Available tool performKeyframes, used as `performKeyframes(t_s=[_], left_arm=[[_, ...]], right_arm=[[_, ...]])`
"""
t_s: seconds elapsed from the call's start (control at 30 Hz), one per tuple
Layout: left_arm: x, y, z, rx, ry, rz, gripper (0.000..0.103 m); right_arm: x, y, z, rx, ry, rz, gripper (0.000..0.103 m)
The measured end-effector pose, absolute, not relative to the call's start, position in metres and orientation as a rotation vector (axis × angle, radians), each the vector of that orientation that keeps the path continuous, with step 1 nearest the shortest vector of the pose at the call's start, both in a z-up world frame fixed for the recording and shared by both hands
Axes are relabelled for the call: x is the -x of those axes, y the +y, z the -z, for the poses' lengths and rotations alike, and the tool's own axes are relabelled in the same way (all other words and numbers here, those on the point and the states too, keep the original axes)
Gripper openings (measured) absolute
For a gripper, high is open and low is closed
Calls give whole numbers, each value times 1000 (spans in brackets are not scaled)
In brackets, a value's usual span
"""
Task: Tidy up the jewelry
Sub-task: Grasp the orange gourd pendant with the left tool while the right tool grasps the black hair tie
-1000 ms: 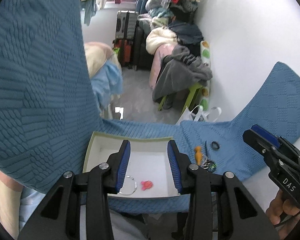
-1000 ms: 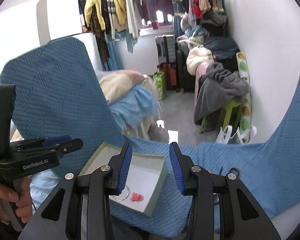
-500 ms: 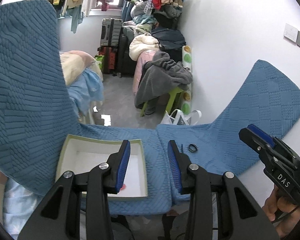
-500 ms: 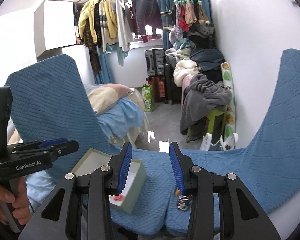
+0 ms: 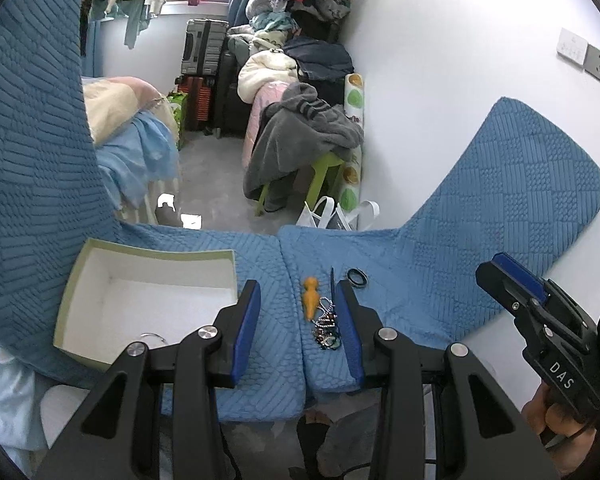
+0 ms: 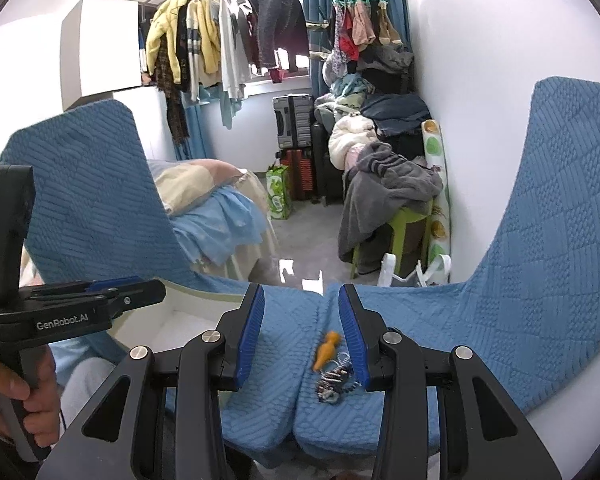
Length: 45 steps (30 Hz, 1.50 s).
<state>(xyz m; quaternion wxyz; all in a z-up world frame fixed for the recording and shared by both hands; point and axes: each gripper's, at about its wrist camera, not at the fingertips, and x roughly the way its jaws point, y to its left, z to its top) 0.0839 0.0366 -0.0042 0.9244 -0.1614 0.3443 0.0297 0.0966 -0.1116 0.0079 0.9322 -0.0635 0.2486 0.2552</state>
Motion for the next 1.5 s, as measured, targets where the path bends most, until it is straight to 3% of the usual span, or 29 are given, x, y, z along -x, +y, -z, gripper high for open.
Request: performKeyframes(t_s=[0.43,0.9,1.13,1.5], left_arm=[[-92,9,32,336,733,-27,40],[-123,-4,82,310,777,-16,39],[-160,2,112,361,821,15,39],[-220,-3,165,388,935,81,37]], right_arm=[[-96,-149,28,116,543,-471,37],[-127,-161,113,117,633,-435,36],[-155,-156,139,144,648,-441,31],[-214,-156,183,41,836,-508,23]])
